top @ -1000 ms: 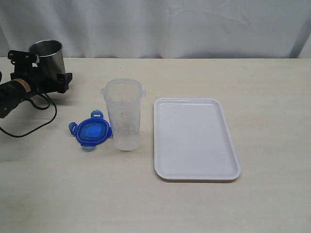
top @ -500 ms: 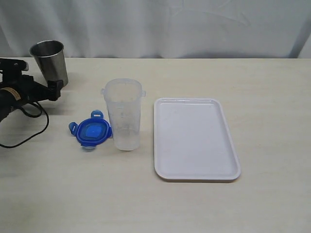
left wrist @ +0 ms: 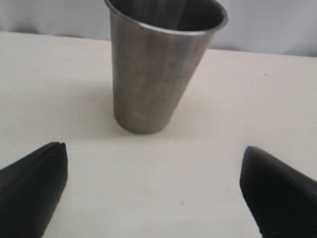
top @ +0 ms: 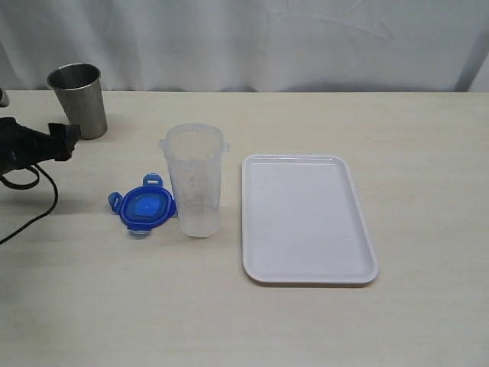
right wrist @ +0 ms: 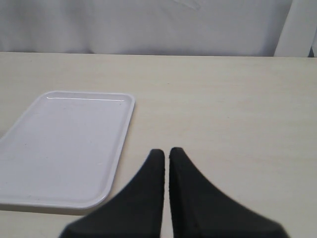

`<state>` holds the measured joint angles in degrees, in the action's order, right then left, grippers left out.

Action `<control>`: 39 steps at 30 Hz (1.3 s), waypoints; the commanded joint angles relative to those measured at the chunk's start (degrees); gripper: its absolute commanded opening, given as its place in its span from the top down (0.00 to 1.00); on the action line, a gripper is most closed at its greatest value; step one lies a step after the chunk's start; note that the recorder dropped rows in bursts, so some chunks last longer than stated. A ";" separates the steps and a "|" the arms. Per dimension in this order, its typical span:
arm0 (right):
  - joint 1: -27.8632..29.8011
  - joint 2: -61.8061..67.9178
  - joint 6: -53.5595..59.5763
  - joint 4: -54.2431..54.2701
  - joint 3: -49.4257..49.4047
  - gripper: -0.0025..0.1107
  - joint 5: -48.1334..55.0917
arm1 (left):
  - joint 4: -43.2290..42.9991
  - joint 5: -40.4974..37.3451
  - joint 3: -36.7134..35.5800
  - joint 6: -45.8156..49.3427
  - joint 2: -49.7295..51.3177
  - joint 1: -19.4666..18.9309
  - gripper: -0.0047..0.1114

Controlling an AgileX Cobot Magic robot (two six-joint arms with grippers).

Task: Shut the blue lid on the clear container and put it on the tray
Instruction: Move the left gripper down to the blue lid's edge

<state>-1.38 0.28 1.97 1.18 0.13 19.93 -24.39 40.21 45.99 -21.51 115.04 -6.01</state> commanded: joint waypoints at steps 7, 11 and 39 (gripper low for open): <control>-0.11 -0.28 0.21 0.03 -0.13 0.94 -0.19 | -20.43 -36.65 -2.44 -32.92 -13.29 4.02 0.16; -0.11 -0.28 0.21 0.03 -0.13 0.94 -0.19 | -19.84 -52.05 -1.19 -30.67 -19.43 11.26 0.16; -0.11 -0.28 0.21 0.03 -0.13 0.94 -0.19 | 38.51 -60.56 12.63 29.24 -5.15 16.69 0.18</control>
<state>-1.38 0.28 1.97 1.18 0.13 19.93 13.75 -21.28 58.80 7.38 109.58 10.24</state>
